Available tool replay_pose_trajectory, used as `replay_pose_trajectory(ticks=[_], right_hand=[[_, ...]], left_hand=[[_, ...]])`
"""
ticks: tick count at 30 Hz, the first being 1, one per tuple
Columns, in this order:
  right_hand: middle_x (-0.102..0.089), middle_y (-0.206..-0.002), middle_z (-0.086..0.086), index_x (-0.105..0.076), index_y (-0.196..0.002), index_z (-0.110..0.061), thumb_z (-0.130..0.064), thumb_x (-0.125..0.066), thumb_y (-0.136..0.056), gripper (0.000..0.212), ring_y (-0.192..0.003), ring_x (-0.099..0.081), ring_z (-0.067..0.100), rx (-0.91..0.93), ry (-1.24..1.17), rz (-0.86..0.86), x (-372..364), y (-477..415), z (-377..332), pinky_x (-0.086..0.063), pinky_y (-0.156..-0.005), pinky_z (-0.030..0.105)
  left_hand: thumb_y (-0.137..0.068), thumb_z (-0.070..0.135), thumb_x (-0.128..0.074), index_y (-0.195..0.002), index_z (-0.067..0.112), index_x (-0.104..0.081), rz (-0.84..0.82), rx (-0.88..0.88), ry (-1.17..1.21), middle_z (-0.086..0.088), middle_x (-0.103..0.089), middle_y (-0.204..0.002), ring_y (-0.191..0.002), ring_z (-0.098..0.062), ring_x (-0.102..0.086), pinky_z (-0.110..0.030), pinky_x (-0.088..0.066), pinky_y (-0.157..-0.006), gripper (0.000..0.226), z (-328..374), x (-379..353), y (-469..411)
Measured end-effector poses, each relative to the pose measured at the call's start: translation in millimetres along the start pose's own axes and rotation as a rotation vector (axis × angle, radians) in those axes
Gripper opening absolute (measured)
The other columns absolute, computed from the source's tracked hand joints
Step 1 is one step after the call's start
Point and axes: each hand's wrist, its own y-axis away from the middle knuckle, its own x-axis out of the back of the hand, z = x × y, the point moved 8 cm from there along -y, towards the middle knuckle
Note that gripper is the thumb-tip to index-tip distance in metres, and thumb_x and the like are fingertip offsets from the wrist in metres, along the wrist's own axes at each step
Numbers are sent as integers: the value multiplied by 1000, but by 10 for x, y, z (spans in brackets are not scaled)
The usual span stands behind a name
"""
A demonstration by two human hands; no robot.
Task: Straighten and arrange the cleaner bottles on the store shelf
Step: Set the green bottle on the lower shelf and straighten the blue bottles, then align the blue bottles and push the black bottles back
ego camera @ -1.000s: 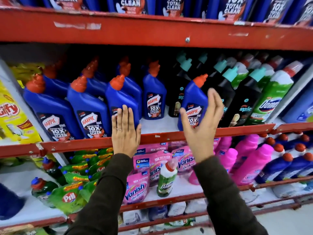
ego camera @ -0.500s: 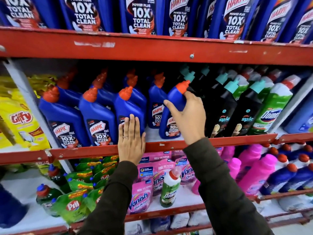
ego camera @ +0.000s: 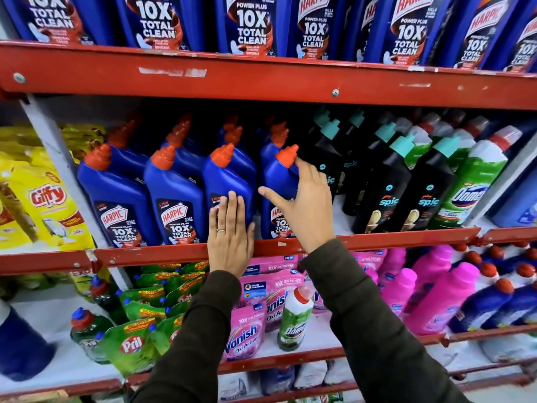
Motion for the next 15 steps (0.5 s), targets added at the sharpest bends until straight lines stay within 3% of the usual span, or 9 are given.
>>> replay_pose_trajectory(ticks=[5,10,12,15], right_hand=[[-54,-144,6,-56,-141,-14,-51,-68,-96,60,-133,-51,20,11,-77,305,607,-33,205,-36,-110,28],[-46,-153,10,-51,-147,-13,-48,-58,-100,60,-143,-43,28,-202,41,609,1397,-209,909,-30,-119,40],[-43,-155,15,-46,-151,-7,-51,-55,-98,70,-146,-40,33,-314,106,604,1602,-319,1250,-26,-122,42],[-39,-157,24,-35,-155,2,-55,-60,-96,86,-148,-35,42,-488,194,433,1676,-482,1745,-24,-125,49]], left_hand=[[-106,30,-35,-163,5,8,-7,-5,-6,-9,18,-171,-159,-22,13,-40,5,-131,76,-1,-17,6],[-106,30,-35,-163,5,9,-15,-3,-15,-9,20,-170,-159,-22,15,-40,7,-130,76,-21,-53,24],[-106,30,-35,-163,5,9,-14,-4,-5,-9,19,-171,-159,-22,14,-40,7,-131,76,-28,-58,32],[-106,29,-37,-164,4,7,-7,-4,-5,-9,18,-171,-159,-23,13,-41,5,-131,76,-35,-55,35]])
